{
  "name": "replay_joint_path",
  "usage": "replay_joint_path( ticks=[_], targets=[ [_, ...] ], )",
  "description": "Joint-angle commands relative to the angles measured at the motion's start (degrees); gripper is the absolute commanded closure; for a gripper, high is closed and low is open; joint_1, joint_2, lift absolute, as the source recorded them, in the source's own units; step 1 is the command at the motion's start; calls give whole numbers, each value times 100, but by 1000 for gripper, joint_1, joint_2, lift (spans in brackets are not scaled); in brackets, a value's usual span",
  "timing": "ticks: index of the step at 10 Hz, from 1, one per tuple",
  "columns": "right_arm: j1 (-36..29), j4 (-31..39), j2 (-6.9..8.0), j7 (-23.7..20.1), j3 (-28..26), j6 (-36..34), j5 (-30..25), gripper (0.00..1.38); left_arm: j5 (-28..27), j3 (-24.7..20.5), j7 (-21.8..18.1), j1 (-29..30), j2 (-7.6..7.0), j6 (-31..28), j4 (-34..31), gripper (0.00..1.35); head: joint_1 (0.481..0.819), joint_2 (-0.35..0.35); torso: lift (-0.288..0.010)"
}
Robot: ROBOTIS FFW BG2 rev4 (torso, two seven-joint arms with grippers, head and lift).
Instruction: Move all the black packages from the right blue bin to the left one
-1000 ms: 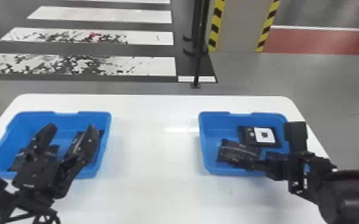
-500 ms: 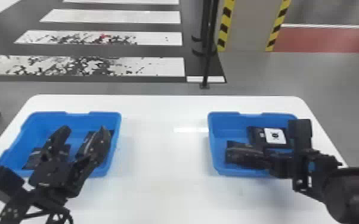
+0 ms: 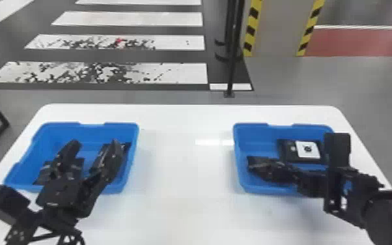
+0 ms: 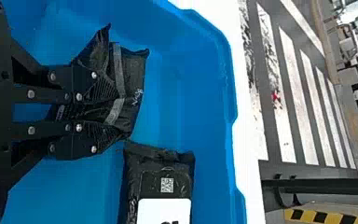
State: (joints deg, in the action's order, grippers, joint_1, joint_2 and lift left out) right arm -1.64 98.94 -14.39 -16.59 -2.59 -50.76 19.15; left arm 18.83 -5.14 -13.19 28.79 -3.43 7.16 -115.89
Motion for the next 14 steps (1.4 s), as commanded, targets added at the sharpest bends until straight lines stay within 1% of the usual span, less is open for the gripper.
replay_joint_path(
  ticks=[1,5,6,8,9,10,12,14],
  targets=[
    [-117,83,15,-2,-118,337,404,1168,-9,0,1,4,9,128,9,180,695,7,-140],
    [-159,561,24,-187,-84,1096,1512,1167,-20,11,1,4,9,240,-5,180,695,39,-140],
    [-131,575,24,-328,53,1321,2084,1167,14,46,1,-24,17,339,9,180,695,55,-140],
    [52,505,-37,-635,499,1518,3032,1167,380,365,1,-80,-44,451,-5,176,695,97,-140],
    [122,462,-73,-749,750,1574,3386,1167,620,537,1,-123,-97,381,-76,177,695,122,-140],
    [164,462,-90,-785,933,1589,3660,1167,768,651,-26,-137,-123,156,-216,180,695,142,-140],
    [234,462,-117,-802,1162,1617,3775,1167,1020,857,-79,-165,-194,-153,-385,180,695,159,-140],
    [291,420,-134,-802,1310,1645,3798,1167,1271,1040,-122,-193,-255,-378,-512,180,695,155,-140]
  ],
)
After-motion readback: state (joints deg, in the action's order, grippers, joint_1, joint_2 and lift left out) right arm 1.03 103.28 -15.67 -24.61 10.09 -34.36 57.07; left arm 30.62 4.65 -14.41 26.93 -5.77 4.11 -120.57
